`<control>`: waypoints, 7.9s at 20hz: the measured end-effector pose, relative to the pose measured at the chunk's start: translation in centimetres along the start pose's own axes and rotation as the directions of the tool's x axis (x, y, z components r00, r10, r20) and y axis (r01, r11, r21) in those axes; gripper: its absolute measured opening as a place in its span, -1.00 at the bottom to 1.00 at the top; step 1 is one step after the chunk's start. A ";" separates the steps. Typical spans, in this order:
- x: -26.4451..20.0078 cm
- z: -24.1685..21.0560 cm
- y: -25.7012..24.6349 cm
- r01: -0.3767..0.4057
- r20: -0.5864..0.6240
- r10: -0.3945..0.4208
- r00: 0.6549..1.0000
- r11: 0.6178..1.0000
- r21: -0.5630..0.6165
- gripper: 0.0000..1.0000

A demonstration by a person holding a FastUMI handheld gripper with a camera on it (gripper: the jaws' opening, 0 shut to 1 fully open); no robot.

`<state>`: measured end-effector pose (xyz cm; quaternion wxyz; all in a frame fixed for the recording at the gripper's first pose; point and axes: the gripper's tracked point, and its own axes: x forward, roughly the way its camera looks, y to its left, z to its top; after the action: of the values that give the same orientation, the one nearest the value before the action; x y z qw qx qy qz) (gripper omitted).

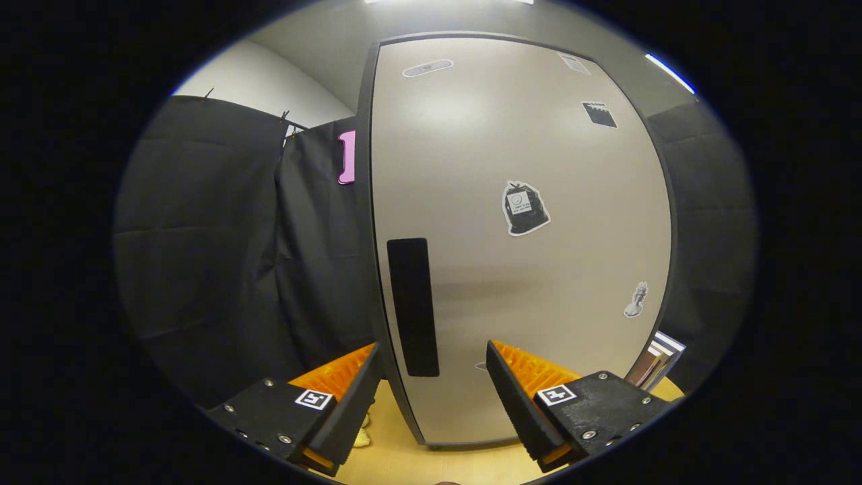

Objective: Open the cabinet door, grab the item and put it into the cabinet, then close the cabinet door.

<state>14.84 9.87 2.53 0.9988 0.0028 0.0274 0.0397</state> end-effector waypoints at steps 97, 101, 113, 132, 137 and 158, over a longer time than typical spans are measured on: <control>-12.9 -3.9 -15.2 -0.280 -0.029 0.282 0.959 0.958 0.058 0.72; -13.8 -3.4 -16.0 -0.121 0.015 0.122 0.992 0.990 -0.065 0.77; -17.9 -6.1 -22.6 0.325 0.042 -0.328 0.944 0.943 0.074 0.77; -15.1 -33.0 -2.4 0.165 -0.011 -0.165 0.986 0.986 0.007 0.86; -11.7 -39.3 0.1 0.151 -0.099 -0.145 0.984 0.987 0.056 0.86; -6.8 -40.4 -1.5 0.191 -0.293 -0.183 0.938 0.982 -0.001 -0.25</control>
<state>5.98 7.97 -37.45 0.9829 0.0079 0.1751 -0.0559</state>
